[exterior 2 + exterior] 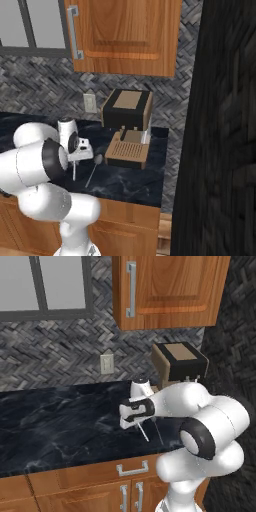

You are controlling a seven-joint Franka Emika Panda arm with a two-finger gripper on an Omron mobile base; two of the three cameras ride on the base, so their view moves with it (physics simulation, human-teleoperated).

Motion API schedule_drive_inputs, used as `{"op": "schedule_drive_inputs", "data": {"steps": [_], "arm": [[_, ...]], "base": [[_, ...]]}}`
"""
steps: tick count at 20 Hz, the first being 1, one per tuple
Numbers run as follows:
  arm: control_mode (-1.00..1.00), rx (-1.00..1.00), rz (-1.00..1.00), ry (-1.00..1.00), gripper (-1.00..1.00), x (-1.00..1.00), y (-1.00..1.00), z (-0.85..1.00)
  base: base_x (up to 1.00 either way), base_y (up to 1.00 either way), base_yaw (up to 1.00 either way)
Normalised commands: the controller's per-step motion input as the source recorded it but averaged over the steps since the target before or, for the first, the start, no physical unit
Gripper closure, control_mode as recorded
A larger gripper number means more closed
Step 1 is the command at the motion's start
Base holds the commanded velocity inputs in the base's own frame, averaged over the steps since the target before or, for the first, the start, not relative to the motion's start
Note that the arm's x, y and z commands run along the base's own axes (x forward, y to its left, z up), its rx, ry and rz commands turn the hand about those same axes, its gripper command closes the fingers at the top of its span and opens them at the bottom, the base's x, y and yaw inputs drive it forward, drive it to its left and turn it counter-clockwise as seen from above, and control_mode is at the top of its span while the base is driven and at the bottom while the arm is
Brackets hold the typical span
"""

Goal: Take the fork and place it on the left side of the plate. Then take the spoon and place it on the right side of the plate. Make sure they're directly next to the plate.

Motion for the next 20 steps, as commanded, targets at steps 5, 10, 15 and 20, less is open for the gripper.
{"op": "schedule_drive_inputs", "data": {"steps": [5,10,15,20], "arm": [[-1.0,-0.01,0.0,-0.43,1.0,-0.7,0.16,0.63],[-1.0,-0.01,0.0,-0.38,1.0,-0.49,0.13,0.93],[-1.0,0.0,0.0,-0.33,1.0,-0.4,0.09,1.0],[-1.0,0.0,0.0,-0.25,1.0,-0.51,0.02,1.0]], "base": [[0.0,0.0,0.0],[0.0,0.0,0.0],[0.0,0.0,0.0],[0.0,0.0,0.0]]}}
